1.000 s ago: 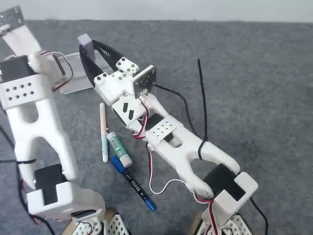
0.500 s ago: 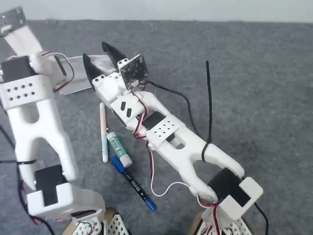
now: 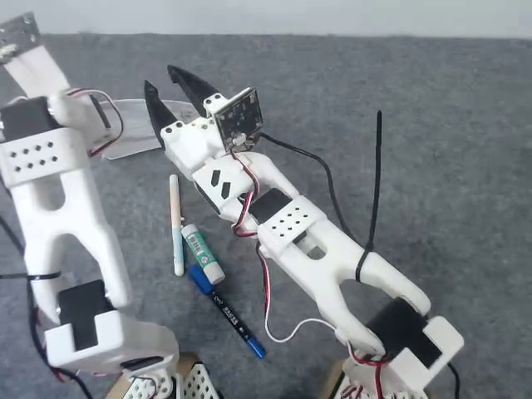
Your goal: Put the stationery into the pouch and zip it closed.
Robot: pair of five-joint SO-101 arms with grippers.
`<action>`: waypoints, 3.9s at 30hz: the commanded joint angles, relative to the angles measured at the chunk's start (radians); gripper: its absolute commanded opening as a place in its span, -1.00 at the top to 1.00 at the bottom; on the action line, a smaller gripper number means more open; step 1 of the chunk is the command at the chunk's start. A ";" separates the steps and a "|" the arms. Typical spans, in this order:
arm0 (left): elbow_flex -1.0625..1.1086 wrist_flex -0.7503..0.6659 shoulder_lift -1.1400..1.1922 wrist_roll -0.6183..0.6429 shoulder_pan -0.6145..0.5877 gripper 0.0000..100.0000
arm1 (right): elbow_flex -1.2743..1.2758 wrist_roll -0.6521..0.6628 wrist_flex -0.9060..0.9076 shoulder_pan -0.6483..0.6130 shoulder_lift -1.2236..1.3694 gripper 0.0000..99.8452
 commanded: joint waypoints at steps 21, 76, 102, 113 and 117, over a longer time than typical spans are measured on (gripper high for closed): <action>-0.031 -0.025 -0.014 0.014 -0.095 0.98 | -0.097 -0.005 0.591 0.013 -0.369 0.75; -0.039 -0.038 -0.012 0.037 -0.204 0.98 | -0.318 -0.005 1.225 -0.125 0.409 0.76; -0.039 -0.037 -0.012 0.037 -0.187 0.98 | -0.342 -0.011 1.687 -0.067 -0.036 0.99; -0.039 -0.017 -0.014 0.021 -0.094 0.98 | -0.003 -0.005 1.460 -0.065 -0.484 0.99; -0.039 -0.012 -0.014 -0.002 -0.074 0.98 | 0.153 -0.005 1.285 -0.071 -0.659 0.99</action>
